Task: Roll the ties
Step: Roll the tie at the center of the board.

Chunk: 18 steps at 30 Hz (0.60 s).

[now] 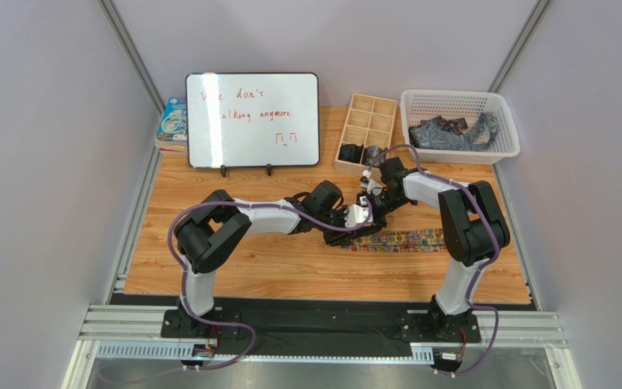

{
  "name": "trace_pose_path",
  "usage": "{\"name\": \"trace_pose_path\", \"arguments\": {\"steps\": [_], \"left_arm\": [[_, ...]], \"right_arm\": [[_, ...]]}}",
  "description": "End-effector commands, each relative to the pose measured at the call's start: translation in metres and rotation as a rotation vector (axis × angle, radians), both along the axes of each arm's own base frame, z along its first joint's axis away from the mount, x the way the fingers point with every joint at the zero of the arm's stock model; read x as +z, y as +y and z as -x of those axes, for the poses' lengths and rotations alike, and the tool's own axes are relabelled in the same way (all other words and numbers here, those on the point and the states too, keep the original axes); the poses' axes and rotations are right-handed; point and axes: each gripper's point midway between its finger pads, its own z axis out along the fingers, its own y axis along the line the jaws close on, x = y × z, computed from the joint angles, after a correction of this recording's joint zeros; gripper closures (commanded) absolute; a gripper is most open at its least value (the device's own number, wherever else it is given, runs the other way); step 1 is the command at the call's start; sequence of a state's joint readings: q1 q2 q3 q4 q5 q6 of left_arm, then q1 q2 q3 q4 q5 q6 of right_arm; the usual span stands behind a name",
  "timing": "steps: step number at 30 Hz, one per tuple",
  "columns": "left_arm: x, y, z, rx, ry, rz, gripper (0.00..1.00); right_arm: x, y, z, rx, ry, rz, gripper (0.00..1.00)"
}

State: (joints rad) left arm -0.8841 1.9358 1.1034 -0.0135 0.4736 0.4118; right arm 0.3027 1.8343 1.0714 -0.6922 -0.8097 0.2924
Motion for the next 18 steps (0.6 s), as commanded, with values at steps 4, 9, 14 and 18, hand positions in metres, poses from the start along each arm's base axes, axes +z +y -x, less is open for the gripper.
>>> {"name": "trace_pose_path", "arguments": {"steps": [4, 9, 14, 18], "left_arm": [[-0.071, 0.066, 0.038, 0.001, 0.118, -0.307, 0.74], [-0.071, 0.065, 0.040, -0.004, 0.123, -0.305, 0.77], [-0.071, 0.065, 0.039, -0.004, 0.121, -0.302, 0.77], [-0.071, 0.064, 0.040, -0.008, 0.122, -0.300, 0.77]], "right_arm": [[-0.015, -0.010, -0.002, -0.017, -0.024, 0.062, 1.00], [-0.009, -0.015, -0.011, -0.037, -0.037, 0.067, 0.86], [0.005, -0.012, -0.018, -0.055, -0.064, 0.057, 0.46], [0.001, -0.012, -0.019, -0.057, -0.066, 0.067, 0.46]]}}
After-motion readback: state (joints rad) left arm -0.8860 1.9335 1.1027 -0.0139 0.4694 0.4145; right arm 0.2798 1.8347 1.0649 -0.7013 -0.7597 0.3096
